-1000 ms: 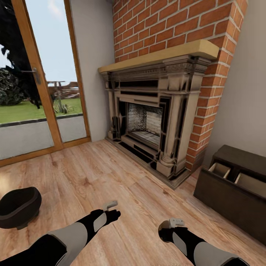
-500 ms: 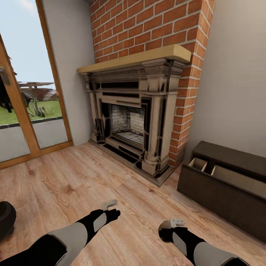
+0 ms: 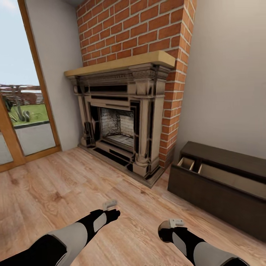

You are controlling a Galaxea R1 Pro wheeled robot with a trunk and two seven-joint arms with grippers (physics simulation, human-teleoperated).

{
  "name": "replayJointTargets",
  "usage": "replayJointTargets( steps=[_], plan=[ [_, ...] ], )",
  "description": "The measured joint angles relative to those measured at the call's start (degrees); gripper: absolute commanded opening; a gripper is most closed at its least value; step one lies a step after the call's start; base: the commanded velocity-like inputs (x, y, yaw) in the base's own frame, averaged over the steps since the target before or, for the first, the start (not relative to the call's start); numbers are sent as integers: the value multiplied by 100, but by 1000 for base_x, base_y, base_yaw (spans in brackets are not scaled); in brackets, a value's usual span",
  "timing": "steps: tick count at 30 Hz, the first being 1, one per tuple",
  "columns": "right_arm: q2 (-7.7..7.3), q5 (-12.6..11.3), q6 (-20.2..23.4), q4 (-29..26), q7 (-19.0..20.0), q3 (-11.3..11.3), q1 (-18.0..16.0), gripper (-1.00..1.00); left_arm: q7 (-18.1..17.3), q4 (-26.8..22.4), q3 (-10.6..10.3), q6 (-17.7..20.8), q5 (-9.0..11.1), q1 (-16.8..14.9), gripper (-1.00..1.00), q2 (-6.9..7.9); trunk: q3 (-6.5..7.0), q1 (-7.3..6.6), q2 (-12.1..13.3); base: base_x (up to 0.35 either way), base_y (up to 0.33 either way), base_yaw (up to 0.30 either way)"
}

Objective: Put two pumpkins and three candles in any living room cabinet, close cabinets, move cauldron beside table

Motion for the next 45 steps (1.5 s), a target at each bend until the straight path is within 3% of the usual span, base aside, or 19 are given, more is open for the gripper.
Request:
replayJointTargets(
  steps=[24, 45],
  plan=[
    [-15, -7, 0, 3, -3, -20, 1, -100, 2, 125, 0, -3, 1, 2, 100, 0, -49, -1, 0, 11, -9, -292],
    [-17, -19, -1, 4, -7, -20, 1, -100, 10, 154, 0, -1, -6, 3, 100, -7, -49, -2, 0, 208, -240, -298]
  ],
)
